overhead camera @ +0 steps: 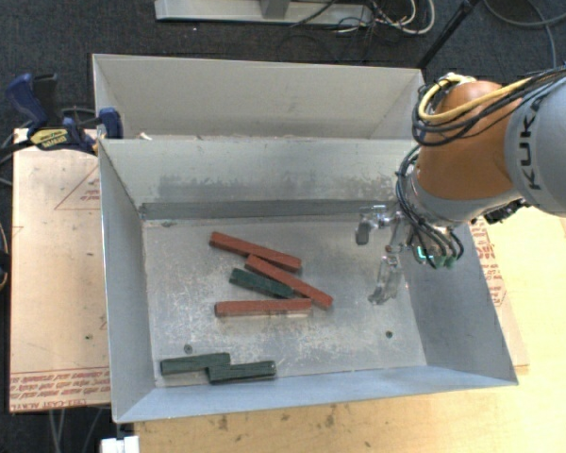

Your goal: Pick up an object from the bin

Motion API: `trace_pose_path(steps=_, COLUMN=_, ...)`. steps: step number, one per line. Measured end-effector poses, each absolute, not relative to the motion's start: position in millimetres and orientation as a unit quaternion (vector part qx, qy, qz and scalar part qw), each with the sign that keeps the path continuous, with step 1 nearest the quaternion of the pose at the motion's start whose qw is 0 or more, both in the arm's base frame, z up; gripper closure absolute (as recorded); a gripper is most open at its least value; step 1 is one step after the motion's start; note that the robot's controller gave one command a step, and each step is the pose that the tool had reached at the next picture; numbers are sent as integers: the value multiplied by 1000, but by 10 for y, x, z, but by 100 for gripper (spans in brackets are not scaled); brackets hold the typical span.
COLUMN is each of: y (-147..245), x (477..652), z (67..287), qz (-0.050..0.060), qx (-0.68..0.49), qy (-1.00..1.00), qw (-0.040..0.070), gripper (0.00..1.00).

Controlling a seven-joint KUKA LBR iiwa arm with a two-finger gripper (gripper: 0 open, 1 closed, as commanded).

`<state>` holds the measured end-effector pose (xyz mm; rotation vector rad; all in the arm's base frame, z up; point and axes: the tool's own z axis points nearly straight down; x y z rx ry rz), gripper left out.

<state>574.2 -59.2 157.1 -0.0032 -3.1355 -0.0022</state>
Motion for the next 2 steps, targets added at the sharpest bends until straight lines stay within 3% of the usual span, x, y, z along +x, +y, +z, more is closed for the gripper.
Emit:
trace_pose_path(steps=1, y=-591, x=5761, z=1614, qz=0, qx=0, qy=-1000, qw=-1, gripper=0)
trace_pose_path(steps=2, y=-7, x=5832, z=933, qz=0, qx=25, qy=-1000, qw=-3, gripper=0)
